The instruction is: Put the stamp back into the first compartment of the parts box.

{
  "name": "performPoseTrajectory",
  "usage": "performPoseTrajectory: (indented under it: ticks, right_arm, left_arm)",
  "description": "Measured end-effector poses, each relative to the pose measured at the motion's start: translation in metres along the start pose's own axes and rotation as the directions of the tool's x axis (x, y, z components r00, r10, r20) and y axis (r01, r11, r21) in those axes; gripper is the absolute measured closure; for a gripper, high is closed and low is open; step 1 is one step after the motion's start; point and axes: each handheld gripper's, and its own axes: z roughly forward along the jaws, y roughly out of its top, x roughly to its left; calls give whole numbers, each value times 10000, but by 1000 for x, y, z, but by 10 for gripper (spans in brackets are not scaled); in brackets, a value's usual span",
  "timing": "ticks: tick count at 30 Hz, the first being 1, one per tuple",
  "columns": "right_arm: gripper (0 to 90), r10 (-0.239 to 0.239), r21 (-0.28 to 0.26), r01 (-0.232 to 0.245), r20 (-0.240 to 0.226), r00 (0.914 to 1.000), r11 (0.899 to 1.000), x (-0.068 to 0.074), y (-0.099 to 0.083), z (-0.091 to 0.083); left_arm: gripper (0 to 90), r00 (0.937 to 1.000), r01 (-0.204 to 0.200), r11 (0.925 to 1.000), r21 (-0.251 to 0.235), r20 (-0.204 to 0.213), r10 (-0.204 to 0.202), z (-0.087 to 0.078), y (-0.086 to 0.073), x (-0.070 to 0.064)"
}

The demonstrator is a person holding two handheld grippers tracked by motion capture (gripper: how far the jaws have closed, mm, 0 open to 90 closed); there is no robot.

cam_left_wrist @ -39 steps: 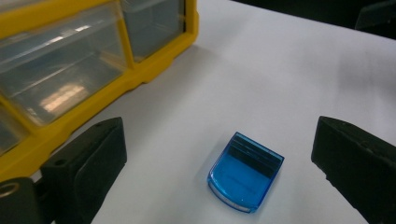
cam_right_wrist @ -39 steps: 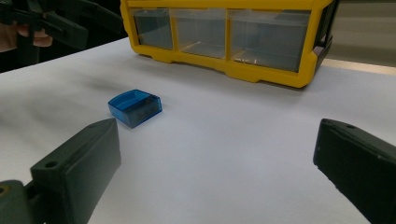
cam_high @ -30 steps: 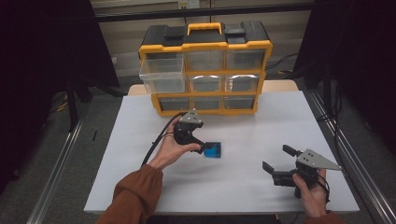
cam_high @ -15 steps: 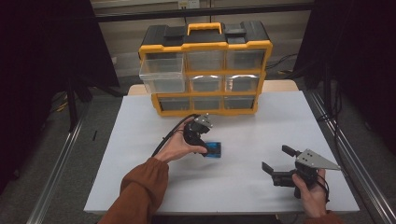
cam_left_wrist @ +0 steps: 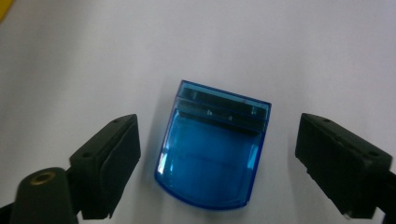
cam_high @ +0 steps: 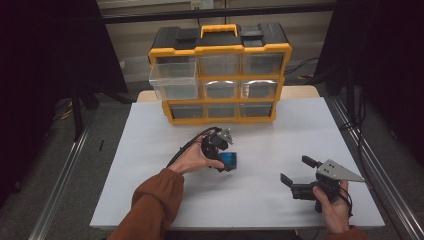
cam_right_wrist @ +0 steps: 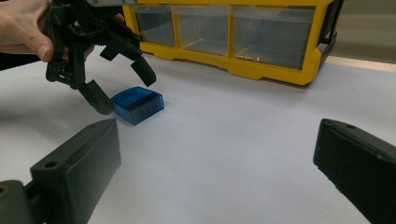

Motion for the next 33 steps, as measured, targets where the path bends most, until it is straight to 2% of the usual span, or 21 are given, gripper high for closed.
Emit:
performPoseTrajectory:
  ticks: [1,3,7,10,11,12,14,17,18,19,23,24,25,26,28,29,30,31,32,33]
  right_arm:
    - [6,-14,10,14,27,10000,10000,0,0,0]
    - [6,-70,-2,70,28,10000,10000,0,0,0]
    - [4,-81,8,81,44,10000,10000,0,0,0]
    - [4,-127,8,127,1,9999,9999,0,0,0]
    - [4,-107,-1,107,-11,9999,9999,0,0,0]
    - [4,-137,-7,137,-7,9999,9999,0,0,1]
    - [4,-118,37,118,-21,9999,9999,1,0,1]
    - [4,-130,30,130,-30,9999,9999,1,0,1]
    - [4,-112,33,112,-9,9999,9999,1,0,1]
    - [4,-111,50,111,-12,9999,9999,1,0,1]
    - [4,-140,34,140,-32,9999,9999,1,0,1]
    - [4,-140,39,140,-39,9999,9999,1,0,1]
    - [4,-150,25,150,-26,9999,9999,1,0,1]
    - [4,-141,45,141,-16,9999,9999,1,0,1]
    - [4,-97,54,97,3,10000,9999,1,0,1]
    - [4,-97,54,97,3,10000,9999,1,0,1]
    - [4,-140,36,140,-26,9999,9999,1,0,1]
    - [4,-140,36,140,-26,9999,9999,1,0,1]
    - [4,-107,20,107,-4,9999,9999,1,0,1]
    - [4,-107,20,107,-4,9999,9999,1,0,1]
  left_arm:
    - [150,9998,-126,9998,130,154,124,0,1,0]
    - [152,9997,-245,9996,171,20,244,2,2,-2]
    - [226,9991,-398,9988,272,154,393,6,4,1]
    - [288,9984,-549,9975,435,-138,555,7,4,1]
    - [294,9990,-445,9985,317,-90,448,9,3,2]
    - [306,9986,-524,9979,389,130,520,9,2,4]
    - [331,9993,-362,9992,176,126,360,13,1,3]
    - [350,9987,-452,9986,266,246,446,13,2,4]
    - [353,9991,-382,9990,246,205,377,13,2,4]
    - [358,9987,-510,9979,396,107,506,12,3,3]
    - [411,9991,-410,9989,220,97,408,13,2,3]
    - [412,9987,-508,9978,416,115,504,12,3,4]
    - [412,9993,-365,9985,419,66,363,12,3,2]
    - [412,9988,-476,9979,433,83,473,12,3,3]
    - [413,9993,-372,9986,366,24,371,12,3,3]
    - [413,9998,-198,9996,208,18,198,13,2,2]
    - [414,9998,-173,9995,281,113,170,12,2,4]
    - [414,10000,-40,10000,62,7,40,13,1,3]
    - [414,9999,-126,9999,105,119,125,12,1,4]
    - [414,9999,-46,9999,134,93,45,11,0,5]
